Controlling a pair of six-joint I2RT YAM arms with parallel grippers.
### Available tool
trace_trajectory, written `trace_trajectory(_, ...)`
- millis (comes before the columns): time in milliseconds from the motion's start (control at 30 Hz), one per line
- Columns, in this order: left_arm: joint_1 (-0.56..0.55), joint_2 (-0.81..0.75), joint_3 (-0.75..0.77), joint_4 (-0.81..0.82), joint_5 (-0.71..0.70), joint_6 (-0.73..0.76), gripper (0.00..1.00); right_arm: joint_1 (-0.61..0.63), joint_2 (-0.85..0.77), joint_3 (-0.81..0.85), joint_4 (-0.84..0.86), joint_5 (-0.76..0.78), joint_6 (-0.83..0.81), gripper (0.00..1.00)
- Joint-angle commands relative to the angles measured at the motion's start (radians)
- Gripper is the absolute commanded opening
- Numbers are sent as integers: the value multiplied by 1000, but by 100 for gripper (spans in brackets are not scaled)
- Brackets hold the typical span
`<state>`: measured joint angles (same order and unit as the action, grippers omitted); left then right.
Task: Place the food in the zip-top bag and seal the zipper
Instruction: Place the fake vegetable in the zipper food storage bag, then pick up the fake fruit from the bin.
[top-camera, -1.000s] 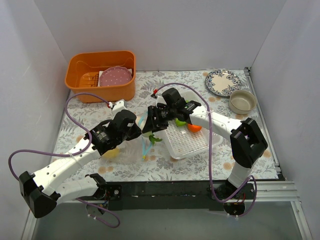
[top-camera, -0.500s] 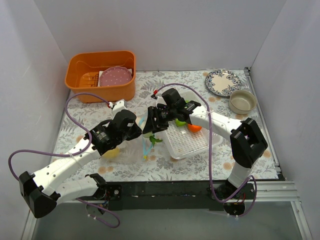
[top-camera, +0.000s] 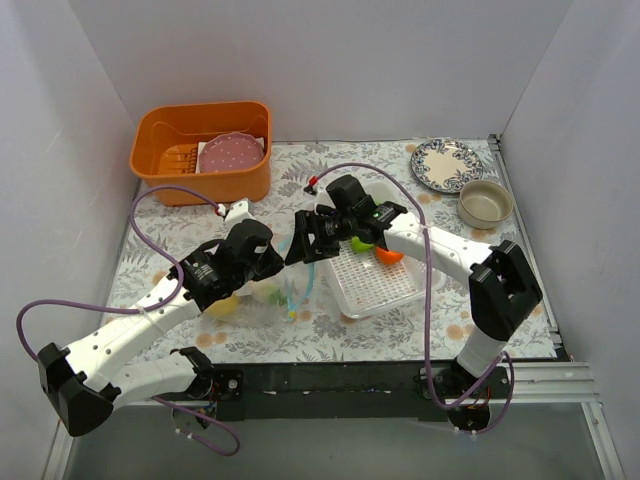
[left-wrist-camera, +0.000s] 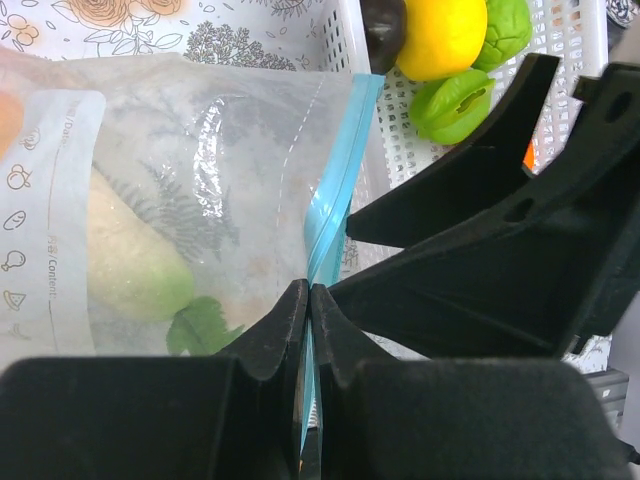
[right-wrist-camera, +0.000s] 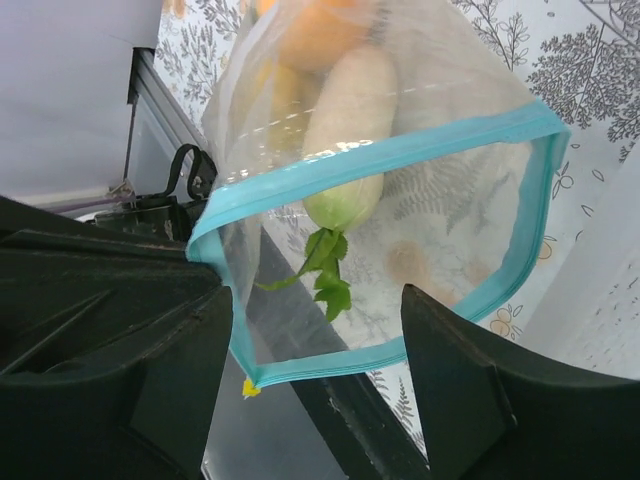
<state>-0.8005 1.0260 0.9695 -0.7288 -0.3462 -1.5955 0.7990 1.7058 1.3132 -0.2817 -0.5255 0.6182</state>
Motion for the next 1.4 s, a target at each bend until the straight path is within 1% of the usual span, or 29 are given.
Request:
trace_trajectory(0, -2, -23, 15, -4, -8, 3, 3, 5, -106, -5, 13, 83, -43, 74)
trace_trajectory(33, -2, -27, 17, -7, -14, 3, 3, 2, -118, -9, 0, 144, -51, 75)
trace_trajectory(133, -2, -40, 21, -17, -30, 6, 4, -18, -188, -41, -46, 258, -75, 75)
trace_trajectory(200, -2, -44, 23, -20, -33, 6, 4, -50, -244, -71, -60, 301, -77, 75)
trace_trajectory(300, -2, -44, 21, -23, -39, 8, 4, -98, -311, -117, -114, 430, -48, 80)
trace_trajectory(333, -2, -46, 20, -23, -37, 5, 4, -109, -327, -129, -123, 503, -45, 80)
trace_trajectory(400, -2, -47, 15, -21, -33, 3, 4, -135, -368, -178, -122, 551, -57, 82)
trace_trajectory(467, -2, -47, 9, -11, -24, 2, 4, -145, -393, -215, -123, 548, -147, 82)
trace_trajectory(500, -2, -49, 9, -11, -22, 5, 4, -155, -396, -221, -154, 561, -165, 84)
trace_trajectory(567, -2, -49, 12, -12, -25, 3, 4, -172, -387, -223, -203, 630, -175, 91)
trace_trajectory(633, -2, -50, 12, -17, -31, 3, 4, -201, -377, -235, -232, 669, -189, 93)
trace_trajectory(733, -2, -56, 12, -15, -31, 5, 4, -245, -368, -264, -235, 694, -207, 96)
trace_trajectory(900, -2, -64, 5, -12, -27, 9, 2, -306, -345, -287, -203, 659, -224, 96)
trace_trajectory(967, -2, -67, 3, -12, -28, 9, 0, -317, -319, -290, -191, 638, -230, 97)
trace_trajectory(1133, -2, -79, -2, 2, -19, 8, 0, -337, -256, -264, -195, 622, -247, 97)
trace_trajectory(1367, 0, -87, -8, 0, -20, 5, 0, -365, -232, -246, -186, 602, -262, 97)
